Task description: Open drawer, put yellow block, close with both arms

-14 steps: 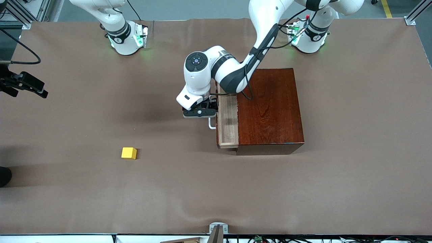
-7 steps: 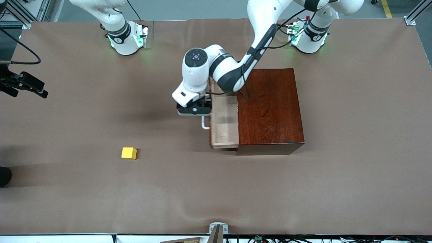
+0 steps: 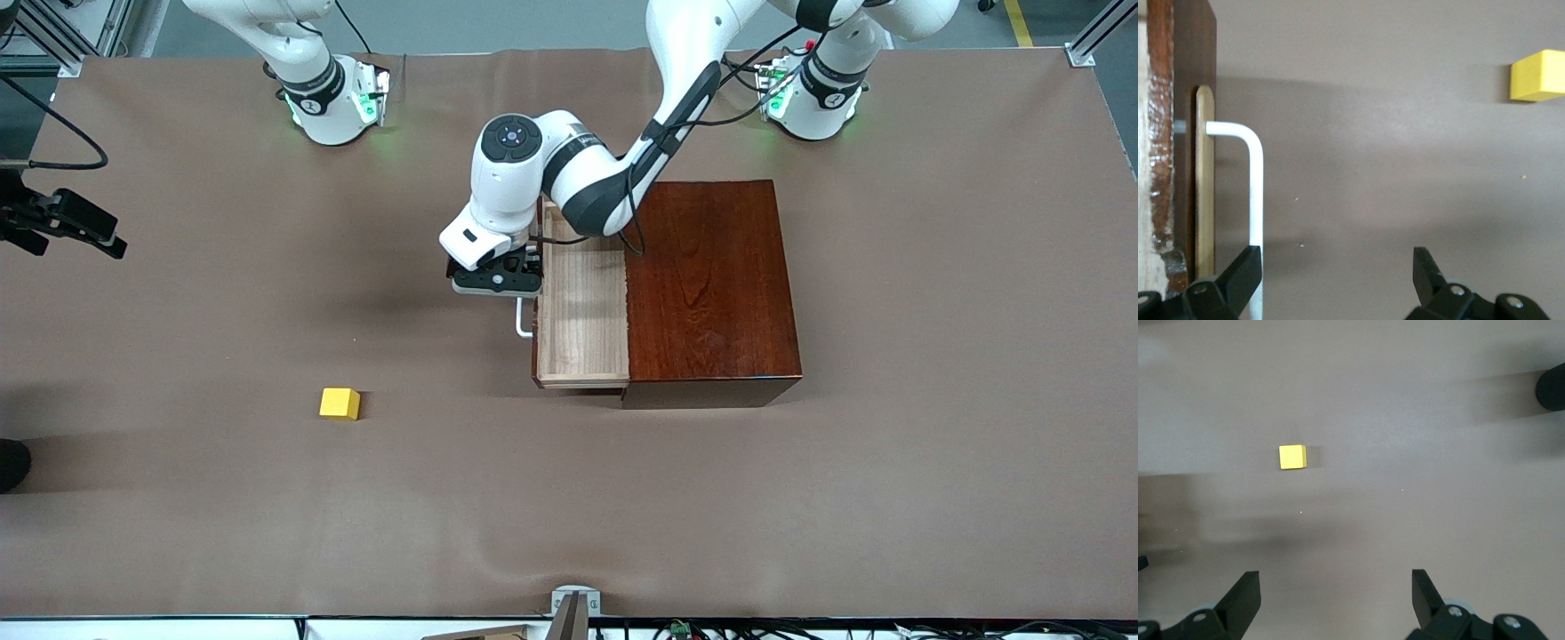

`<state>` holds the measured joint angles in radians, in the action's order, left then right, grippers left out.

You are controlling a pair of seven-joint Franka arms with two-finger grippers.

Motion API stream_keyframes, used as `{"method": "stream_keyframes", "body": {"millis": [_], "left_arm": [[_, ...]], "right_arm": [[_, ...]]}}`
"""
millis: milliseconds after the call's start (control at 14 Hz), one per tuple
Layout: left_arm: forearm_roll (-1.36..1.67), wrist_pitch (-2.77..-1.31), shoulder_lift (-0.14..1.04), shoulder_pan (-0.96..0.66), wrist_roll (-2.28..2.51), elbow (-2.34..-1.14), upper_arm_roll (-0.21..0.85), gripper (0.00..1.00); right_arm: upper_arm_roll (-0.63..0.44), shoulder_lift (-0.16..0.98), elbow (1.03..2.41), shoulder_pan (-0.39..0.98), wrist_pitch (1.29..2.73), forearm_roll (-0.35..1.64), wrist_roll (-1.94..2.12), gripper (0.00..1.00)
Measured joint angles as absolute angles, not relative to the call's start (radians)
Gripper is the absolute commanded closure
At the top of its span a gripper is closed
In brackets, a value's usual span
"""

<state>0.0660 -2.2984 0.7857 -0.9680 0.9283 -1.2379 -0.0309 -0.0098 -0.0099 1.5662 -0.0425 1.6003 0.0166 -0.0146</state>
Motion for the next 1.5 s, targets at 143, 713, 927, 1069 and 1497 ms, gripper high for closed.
{"method": "stream_keyframes", "body": {"millis": [143,713,927,1069,1497], "left_arm": [[0.066,-2.299,0.771,-0.964,0.929,-1.223,-0.034,0.0],[0.066,-2.23,0.673,-0.825,0.932,-1.213,-0.05,0.0],[0.066,-2.174,0.649,-0.718,0.932,-1.213,-0.051,0.0],[0.066,-2.141,0.627,-0.66,0.931,-1.213,-0.051,0.0],[0.066,-2.041,0.573,-0.473,0.923,-1.214,-0.054,0.0]], "right_arm": [[-0.01,-0.01,1.566,-0.043,1.6,0.017,-0.015,0.0],[-0.009,-0.009,1.566,-0.042,1.6,0.017,-0.015,0.0],[-0.006,0.002,1.566,-0.022,1.6,0.017,-0.014,0.0],[-0.003,0.017,1.567,0.021,1.601,0.017,-0.018,0.0],[0.003,0.087,1.569,0.155,1.669,0.018,-0.153,0.0]]}}
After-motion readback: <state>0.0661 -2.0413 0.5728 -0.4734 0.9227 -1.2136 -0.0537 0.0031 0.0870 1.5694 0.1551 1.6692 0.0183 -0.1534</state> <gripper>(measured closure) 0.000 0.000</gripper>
